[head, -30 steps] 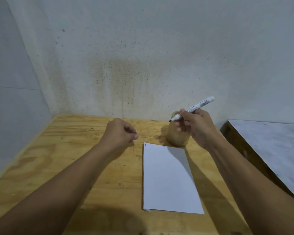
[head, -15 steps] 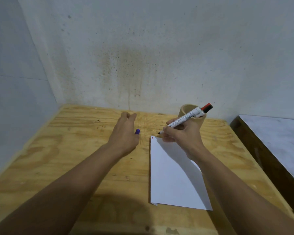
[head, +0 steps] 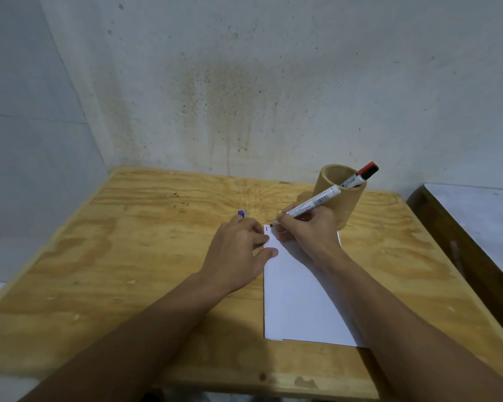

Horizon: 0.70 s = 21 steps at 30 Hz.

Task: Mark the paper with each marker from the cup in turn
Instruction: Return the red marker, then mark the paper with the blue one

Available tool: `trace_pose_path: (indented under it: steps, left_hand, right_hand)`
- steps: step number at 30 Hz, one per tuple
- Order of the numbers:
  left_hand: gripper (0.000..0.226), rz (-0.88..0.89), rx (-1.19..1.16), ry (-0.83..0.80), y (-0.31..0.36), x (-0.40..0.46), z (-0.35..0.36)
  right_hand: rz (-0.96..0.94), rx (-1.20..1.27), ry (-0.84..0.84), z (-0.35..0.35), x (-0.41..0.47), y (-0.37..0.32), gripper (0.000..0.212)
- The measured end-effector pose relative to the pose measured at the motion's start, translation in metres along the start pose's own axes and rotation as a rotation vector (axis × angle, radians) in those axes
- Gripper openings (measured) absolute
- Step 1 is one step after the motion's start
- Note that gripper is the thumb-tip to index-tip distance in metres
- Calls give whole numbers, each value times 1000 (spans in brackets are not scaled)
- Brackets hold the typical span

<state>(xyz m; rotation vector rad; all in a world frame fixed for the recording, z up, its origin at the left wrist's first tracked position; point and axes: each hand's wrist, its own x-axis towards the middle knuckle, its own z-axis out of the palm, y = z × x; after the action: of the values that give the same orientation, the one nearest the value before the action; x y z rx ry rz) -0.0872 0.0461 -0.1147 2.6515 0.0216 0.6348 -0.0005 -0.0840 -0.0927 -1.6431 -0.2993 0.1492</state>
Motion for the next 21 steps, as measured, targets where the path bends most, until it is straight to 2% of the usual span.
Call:
trace_pose_path:
  steps: [4, 15, 21]
  left_hand:
    - [34, 2, 4, 18, -2, -1, 1]
    - [36, -29, -22, 24, -1, -1, 1]
    - [37, -33, -16, 23, -1, -2, 1]
  right_hand:
    - [-102, -108, 4, -1, -2, 7, 7]
    - [-118, -116, 28, -1, 3, 16, 6]
    - [-136, -130, 28, 0, 1, 14, 13]
